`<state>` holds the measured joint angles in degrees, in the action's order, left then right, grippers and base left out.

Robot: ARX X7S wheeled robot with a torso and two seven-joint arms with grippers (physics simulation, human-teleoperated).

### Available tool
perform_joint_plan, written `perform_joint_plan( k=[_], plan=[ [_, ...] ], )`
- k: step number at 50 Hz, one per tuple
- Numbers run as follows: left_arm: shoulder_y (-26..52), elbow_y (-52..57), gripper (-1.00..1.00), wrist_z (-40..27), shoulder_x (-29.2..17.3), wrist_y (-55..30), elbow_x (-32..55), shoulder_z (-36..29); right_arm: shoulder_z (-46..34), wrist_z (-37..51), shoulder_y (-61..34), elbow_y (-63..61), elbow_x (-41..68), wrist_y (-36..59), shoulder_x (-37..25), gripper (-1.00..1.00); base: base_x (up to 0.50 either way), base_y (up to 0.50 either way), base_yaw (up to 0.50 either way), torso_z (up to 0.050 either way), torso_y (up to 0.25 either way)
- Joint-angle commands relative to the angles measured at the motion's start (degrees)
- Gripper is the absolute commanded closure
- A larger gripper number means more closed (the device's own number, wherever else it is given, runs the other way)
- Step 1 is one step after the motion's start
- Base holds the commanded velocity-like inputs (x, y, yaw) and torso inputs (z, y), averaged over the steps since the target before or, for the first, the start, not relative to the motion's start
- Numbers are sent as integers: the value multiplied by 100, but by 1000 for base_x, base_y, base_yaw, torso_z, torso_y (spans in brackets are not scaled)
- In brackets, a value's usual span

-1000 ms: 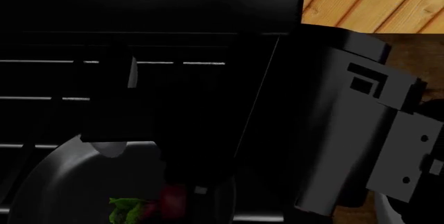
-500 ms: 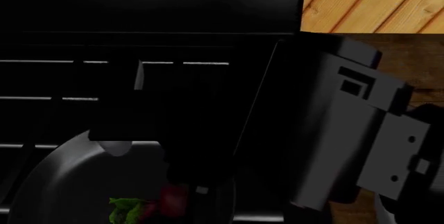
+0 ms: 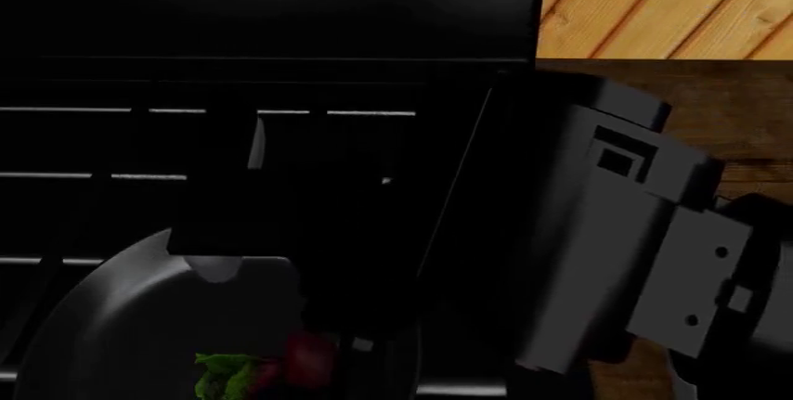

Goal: Pick the beet from the pan and place it in the bowl.

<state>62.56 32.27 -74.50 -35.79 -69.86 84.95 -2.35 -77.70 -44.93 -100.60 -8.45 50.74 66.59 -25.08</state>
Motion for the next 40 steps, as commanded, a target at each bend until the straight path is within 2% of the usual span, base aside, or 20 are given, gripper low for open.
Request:
perform_joint_plan(
  k=[1,29,30,40],
  plan=[
    [-53,32,-100,6,-48,53,19,16,-38,19,65,54,-15,-38,24,-100,0,0,0,0,0],
    [-254,87,-100,84,-123,215,-70,36,-129,57,242,199,-68,-153,39,-100,0,0,0,0,0],
    [-247,87,-100,65,-129,215,-47,43,-118,55,237,207,-66,-163,42,100,0,0,0,0,0],
    [-360,146,-100,75,-177,282,-39,92,-23,115,227,205,15,-131,47,100,0,0,0,0,0]
  ],
)
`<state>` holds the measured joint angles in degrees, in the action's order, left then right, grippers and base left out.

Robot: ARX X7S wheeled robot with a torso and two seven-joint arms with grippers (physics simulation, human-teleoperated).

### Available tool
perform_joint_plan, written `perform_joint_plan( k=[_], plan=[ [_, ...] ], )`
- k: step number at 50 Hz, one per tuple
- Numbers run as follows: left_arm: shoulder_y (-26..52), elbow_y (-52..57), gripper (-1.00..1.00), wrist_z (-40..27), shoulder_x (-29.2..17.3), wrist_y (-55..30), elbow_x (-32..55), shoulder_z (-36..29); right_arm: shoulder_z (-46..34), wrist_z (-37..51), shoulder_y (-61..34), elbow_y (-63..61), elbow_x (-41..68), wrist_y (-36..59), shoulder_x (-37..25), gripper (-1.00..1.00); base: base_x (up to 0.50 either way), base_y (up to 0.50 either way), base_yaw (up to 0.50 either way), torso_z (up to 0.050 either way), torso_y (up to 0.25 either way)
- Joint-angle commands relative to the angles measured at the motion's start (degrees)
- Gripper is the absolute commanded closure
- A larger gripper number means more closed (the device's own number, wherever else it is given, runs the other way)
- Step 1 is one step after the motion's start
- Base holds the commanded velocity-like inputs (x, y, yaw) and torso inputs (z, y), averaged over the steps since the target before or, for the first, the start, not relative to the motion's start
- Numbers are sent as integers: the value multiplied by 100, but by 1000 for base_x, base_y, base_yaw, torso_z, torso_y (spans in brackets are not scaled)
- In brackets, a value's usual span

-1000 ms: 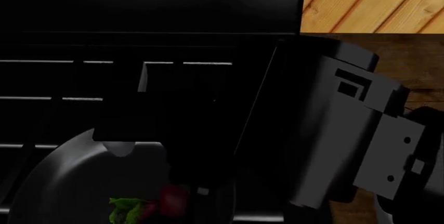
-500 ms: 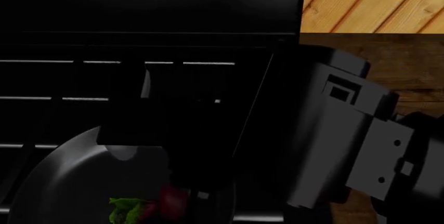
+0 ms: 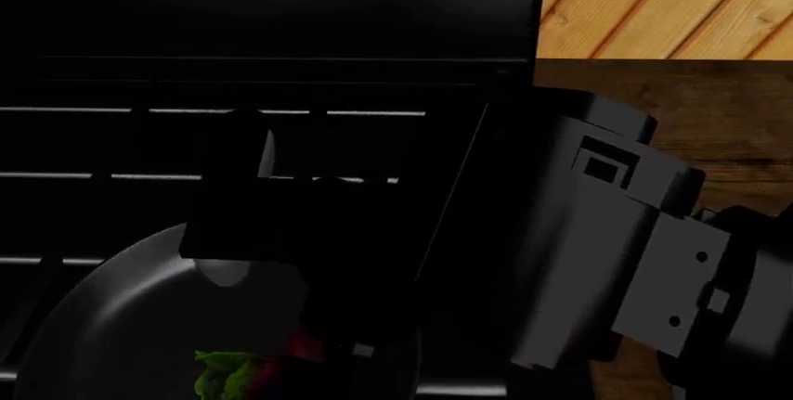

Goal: Pick the beet from the pan and place it in the bowl.

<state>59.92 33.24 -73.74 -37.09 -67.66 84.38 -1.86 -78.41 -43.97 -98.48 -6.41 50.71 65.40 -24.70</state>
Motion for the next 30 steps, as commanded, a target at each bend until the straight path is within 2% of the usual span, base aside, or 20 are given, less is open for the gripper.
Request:
perform_joint_plan(
  k=[1,18,30],
  plan=[
    [-103,60,-100,-16,-55,67,41,56,72,47,12,5,29,0,16,100,0,0,0,0,0],
    [-64,191,-100,-240,-163,75,374,102,867,516,-529,-374,574,459,-159,100,0,0,0,0,0],
    [-109,218,-100,-153,-198,142,343,125,1430,1012,-859,-702,1099,978,-397,100,0,0,0,0,0]
  ],
)
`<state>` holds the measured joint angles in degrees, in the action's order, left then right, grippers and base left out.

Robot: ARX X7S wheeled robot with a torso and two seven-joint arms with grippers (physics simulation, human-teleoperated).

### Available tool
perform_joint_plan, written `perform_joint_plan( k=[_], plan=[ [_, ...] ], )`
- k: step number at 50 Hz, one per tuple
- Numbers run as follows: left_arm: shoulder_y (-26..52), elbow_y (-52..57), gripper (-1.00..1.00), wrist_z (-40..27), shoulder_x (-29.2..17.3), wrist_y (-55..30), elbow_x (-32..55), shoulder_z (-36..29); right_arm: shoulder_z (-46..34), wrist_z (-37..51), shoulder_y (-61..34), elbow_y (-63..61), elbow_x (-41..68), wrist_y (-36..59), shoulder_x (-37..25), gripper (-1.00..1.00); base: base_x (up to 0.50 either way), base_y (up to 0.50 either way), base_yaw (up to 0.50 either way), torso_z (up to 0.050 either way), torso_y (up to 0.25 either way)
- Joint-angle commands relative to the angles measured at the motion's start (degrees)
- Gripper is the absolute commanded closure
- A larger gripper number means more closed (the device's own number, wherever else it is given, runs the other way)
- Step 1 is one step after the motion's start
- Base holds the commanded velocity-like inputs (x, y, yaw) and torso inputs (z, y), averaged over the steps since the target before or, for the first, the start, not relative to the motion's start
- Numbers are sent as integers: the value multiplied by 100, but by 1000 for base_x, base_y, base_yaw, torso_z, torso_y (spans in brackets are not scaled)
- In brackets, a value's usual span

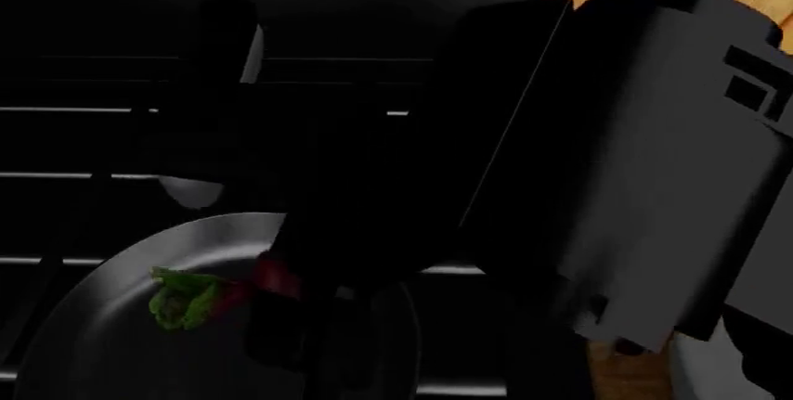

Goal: Pick the beet from the pan and place it in the bowl.

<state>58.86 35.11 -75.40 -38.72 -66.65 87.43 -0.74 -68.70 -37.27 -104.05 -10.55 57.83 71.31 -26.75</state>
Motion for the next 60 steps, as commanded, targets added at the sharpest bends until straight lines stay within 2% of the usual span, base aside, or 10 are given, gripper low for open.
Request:
perform_joint_plan(
  k=[1,18,26,34,60],
  plan=[
    [-29,56,-100,27,-36,50,21,14,494,379,-324,-321,428,427,-215,100,0,0,0,0,0],
    [-151,127,-100,209,-155,171,63,148,1433,1589,-801,-805,1879,1561,-693,100,0,0,0,0,0],
    [-211,129,-100,342,-164,220,-22,153,1602,2311,-1017,-815,2721,1752,-1084,100,0,0,0,0,0],
    [-233,103,-100,467,-132,260,-142,104,1361,3130,-1268,-821,3623,1722,-1578,100,0,0,0,0,0],
    [-712,88,-100,1106,-150,579,-716,164,332,4248,-2068,-676,4393,1703,-2580,100,0,0,0,0,0]
  ],
)
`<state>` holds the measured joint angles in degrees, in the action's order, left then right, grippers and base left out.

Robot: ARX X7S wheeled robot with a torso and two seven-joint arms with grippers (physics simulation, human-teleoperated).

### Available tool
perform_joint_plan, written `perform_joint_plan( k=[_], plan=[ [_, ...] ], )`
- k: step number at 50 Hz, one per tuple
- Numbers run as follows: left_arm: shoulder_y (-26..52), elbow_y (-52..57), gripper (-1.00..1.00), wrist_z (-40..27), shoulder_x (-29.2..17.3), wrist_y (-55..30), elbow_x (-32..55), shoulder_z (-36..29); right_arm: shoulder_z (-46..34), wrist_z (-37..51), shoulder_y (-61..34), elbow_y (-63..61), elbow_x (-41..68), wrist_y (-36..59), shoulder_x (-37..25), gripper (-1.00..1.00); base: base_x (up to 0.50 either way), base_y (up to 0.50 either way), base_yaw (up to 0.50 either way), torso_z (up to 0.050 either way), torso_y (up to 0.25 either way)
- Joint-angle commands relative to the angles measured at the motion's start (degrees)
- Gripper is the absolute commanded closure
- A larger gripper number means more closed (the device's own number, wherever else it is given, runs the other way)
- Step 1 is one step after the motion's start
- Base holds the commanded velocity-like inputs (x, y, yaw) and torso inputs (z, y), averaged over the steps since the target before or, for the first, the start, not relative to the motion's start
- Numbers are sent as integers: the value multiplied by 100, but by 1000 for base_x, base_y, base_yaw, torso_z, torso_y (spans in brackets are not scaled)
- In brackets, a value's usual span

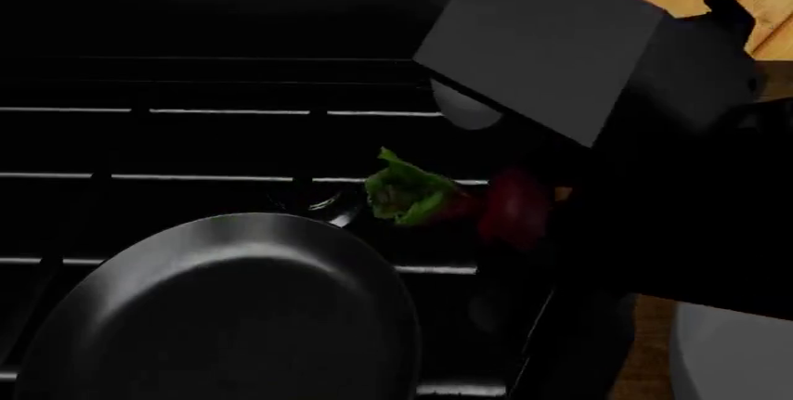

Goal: Pick the beet from the pan and place it in the bowl.

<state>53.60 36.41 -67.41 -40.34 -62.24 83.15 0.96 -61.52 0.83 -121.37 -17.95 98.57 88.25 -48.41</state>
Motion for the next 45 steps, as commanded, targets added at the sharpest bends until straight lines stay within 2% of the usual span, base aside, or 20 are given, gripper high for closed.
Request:
perform_joint_plan(
  k=[1,21,40,45],
  plan=[
    [-193,-60,-100,343,13,153,-318,-9,-418,501,-400,82,393,15,-480,100,0,0,0,0,0],
    [-379,-142,-100,681,14,350,-592,-23,-1071,1703,-1354,19,1862,167,-1393,100,0,0,0,0,0],
    [-616,-232,-100,994,63,567,-913,-84,-1299,3317,-1361,-283,3137,174,-2244,100,0,0,0,0,0],
    [-630,-250,-100,1028,76,587,-955,-117,-1285,3377,-1361,-288,3148,174,-2460,100,0,0,0,0,0]
  ],
)
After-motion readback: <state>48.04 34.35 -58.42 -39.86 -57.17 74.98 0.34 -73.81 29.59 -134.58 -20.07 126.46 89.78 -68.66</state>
